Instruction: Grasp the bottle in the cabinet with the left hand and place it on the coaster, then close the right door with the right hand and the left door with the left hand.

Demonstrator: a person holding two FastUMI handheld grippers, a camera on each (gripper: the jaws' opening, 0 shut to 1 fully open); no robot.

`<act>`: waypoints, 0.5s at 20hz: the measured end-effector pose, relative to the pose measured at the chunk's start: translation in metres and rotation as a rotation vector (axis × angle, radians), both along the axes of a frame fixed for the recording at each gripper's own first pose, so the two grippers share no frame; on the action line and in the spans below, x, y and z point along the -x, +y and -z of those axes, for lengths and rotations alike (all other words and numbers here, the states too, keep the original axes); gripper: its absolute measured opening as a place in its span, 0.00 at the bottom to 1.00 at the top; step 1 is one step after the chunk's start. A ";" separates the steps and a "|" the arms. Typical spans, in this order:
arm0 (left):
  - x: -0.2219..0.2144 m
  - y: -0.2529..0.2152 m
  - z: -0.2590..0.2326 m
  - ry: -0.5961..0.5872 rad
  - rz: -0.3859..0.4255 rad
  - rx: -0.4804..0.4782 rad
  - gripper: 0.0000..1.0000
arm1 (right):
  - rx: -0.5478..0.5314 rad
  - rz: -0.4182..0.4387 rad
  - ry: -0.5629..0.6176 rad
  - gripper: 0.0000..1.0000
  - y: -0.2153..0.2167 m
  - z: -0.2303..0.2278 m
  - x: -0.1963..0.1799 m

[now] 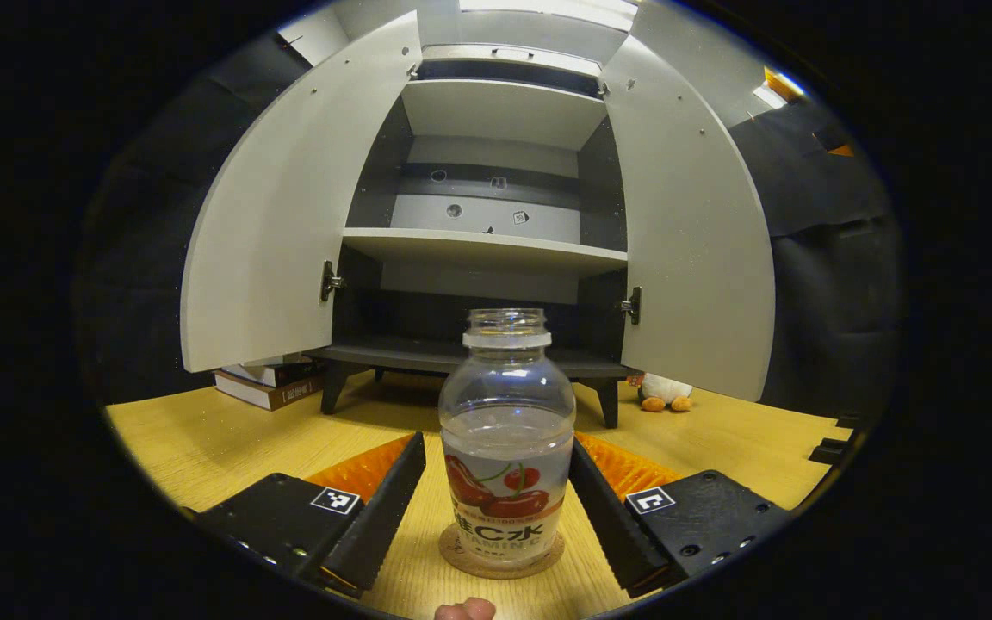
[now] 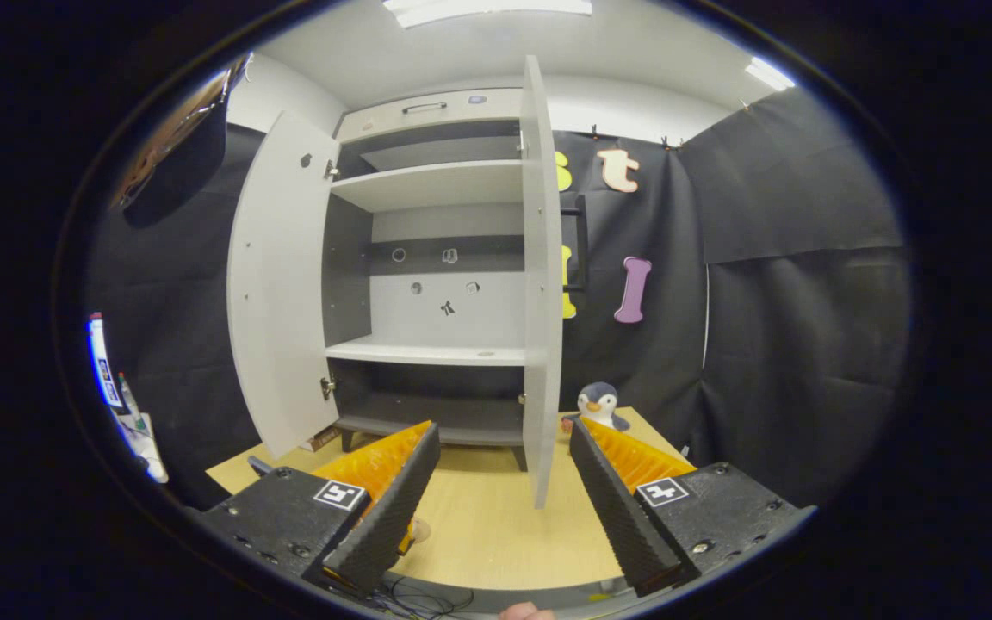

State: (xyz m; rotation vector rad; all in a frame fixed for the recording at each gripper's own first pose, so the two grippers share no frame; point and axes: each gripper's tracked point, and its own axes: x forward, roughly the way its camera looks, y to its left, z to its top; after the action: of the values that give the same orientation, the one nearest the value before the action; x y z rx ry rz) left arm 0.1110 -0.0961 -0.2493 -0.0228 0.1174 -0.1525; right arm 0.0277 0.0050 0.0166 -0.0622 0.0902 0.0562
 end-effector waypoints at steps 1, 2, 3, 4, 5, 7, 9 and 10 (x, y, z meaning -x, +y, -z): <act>0.000 0.000 -0.004 -0.002 0.003 0.002 0.96 | 0.001 0.005 0.003 1.00 -0.003 0.001 0.001; 0.002 0.001 -0.010 -0.015 0.003 0.005 0.96 | 0.000 0.010 0.004 1.00 -0.004 0.001 0.001; 0.002 0.000 -0.018 -0.032 0.008 0.007 0.96 | -0.002 0.014 0.006 1.00 -0.005 0.002 0.002; 0.003 0.000 -0.025 -0.048 0.017 0.008 0.96 | -0.004 0.019 0.005 1.00 -0.005 0.002 0.003; 0.004 -0.001 -0.033 -0.061 0.027 0.008 0.95 | -0.006 0.023 0.004 1.00 -0.005 0.002 0.004; 0.006 0.000 -0.053 -0.091 0.038 0.018 0.95 | -0.008 0.033 0.001 1.00 -0.006 0.002 0.005; 0.010 0.003 -0.074 -0.106 0.043 0.032 0.95 | -0.014 0.046 -0.002 0.96 -0.006 0.000 0.006; 0.013 0.002 -0.086 -0.100 0.057 0.047 0.95 | -0.020 0.051 -0.010 0.96 -0.005 -0.002 0.006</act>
State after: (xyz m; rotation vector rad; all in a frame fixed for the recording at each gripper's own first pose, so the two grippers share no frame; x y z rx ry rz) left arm 0.0984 -0.0943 -0.1633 -0.0582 0.0144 -0.2132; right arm 0.0221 -0.0005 0.0182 -0.0400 0.0811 0.0057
